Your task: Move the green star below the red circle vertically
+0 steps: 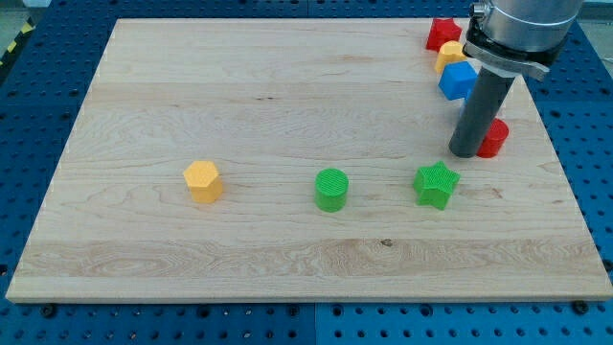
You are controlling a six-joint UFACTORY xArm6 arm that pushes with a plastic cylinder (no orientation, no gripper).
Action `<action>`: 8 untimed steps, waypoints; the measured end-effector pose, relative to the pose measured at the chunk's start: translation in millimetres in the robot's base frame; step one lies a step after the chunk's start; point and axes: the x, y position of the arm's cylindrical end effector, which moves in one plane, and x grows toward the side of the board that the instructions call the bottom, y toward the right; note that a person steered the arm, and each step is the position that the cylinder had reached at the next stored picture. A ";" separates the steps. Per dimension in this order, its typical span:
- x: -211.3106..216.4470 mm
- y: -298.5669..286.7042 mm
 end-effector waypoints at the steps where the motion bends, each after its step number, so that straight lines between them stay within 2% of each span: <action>1: 1.6 -26.3; 3: 31.4 -119.8; 4: 61.1 -107.0; 6: 66.6 -73.9; 8: 66.6 -16.0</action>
